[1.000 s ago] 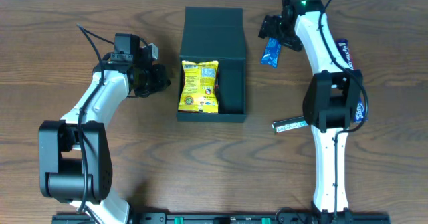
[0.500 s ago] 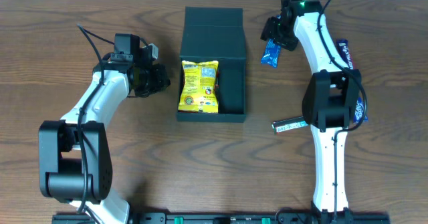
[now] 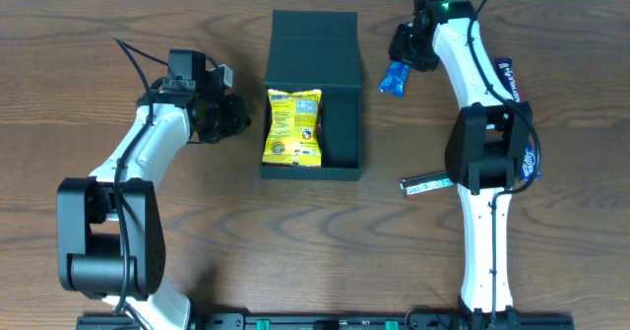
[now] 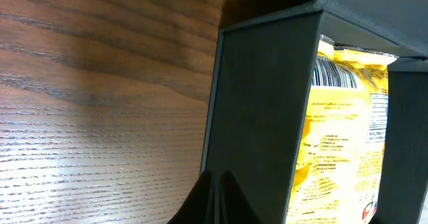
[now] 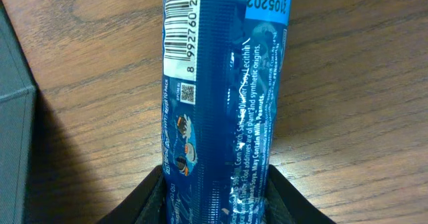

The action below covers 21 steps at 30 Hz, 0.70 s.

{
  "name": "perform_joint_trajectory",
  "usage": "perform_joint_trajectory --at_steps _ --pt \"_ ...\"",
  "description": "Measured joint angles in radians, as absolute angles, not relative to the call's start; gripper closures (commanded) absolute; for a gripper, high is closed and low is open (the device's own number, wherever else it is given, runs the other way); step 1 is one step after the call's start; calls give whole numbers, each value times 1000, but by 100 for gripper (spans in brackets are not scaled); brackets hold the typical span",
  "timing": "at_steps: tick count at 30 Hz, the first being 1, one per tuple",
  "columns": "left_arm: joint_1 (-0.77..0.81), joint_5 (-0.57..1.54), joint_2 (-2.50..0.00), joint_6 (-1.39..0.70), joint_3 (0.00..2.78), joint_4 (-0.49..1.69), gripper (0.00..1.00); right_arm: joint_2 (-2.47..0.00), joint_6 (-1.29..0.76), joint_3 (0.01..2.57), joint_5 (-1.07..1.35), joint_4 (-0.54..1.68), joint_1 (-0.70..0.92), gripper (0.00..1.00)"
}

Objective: Pack container
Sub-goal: 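Move the right gripper to the blue wafer bar and grasp it, then carry the blue bar into the box beside the yellow bag and release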

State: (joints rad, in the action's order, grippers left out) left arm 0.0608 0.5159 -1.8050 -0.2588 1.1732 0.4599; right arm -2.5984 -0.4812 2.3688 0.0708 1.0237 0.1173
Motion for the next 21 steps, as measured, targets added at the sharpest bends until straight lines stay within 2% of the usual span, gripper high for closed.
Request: perform_joint_trajectory --at_steps 5,13,21 --pt "61 516 -1805 -258 1173 460 94 -2598 -435 2384 70 1068 117 99" --pt "61 516 -1805 -258 1173 460 94 -2577 -309 2622 33 1375 132 99" --pt "61 516 -1805 -259 1173 452 94 -2338 -255 2690 16 1568 282 98"
